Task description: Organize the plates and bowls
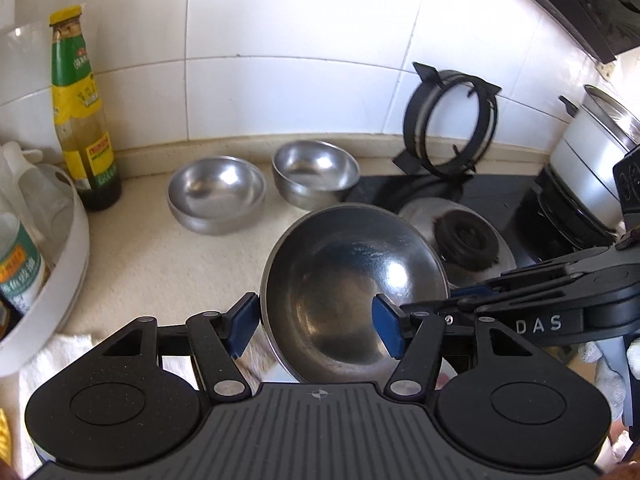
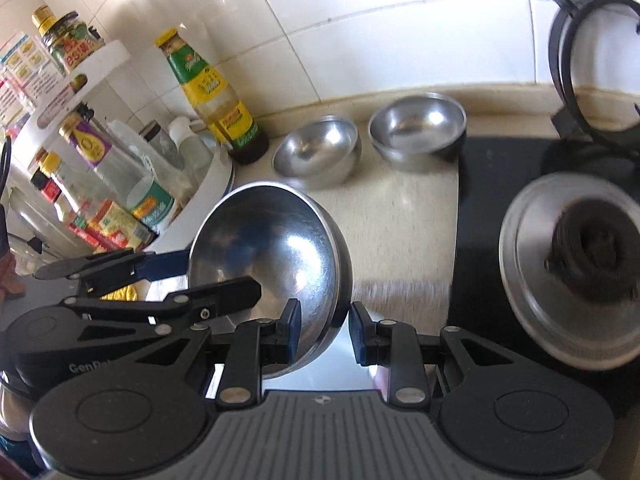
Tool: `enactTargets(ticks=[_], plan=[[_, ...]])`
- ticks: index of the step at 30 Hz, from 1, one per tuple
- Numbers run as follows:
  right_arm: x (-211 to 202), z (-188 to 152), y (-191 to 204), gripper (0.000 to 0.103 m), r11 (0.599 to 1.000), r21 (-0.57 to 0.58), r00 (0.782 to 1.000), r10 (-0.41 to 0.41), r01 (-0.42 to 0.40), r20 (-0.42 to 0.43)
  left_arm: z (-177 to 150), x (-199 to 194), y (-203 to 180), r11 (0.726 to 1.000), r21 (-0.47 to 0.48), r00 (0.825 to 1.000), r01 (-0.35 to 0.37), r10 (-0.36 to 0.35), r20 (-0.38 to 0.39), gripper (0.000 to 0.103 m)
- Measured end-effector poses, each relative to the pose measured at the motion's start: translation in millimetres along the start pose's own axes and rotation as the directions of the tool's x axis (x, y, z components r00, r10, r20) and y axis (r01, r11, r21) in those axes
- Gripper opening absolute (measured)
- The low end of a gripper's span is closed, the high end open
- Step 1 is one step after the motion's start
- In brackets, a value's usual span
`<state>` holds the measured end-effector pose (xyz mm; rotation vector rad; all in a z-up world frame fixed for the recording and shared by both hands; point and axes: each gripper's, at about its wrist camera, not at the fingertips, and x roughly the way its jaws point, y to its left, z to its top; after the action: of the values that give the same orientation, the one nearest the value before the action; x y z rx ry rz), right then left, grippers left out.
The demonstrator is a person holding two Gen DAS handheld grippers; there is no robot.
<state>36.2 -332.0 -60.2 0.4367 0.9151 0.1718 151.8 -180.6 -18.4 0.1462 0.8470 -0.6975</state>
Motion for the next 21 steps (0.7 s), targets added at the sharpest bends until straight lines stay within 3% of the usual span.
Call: enactTargets(ticks=[12, 21], plan=[[2.6, -43.9, 8.6, 0.030, 0.999, 0.042, 0.995, -0.003, 0.007, -0.098, -33.3, -10.4, -3.3, 0.999, 0.011, 0.998, 0.038, -0.037, -0.058, 0.068], [7.8, -55.0, 9.1, 0.030, 0.999, 0.052, 0.988, -0.002, 0.010, -0.155, -46.3, -6.2, -3.0, 0.999, 0.006, 0.994, 0.048, -0.047, -0.098, 0.068]])
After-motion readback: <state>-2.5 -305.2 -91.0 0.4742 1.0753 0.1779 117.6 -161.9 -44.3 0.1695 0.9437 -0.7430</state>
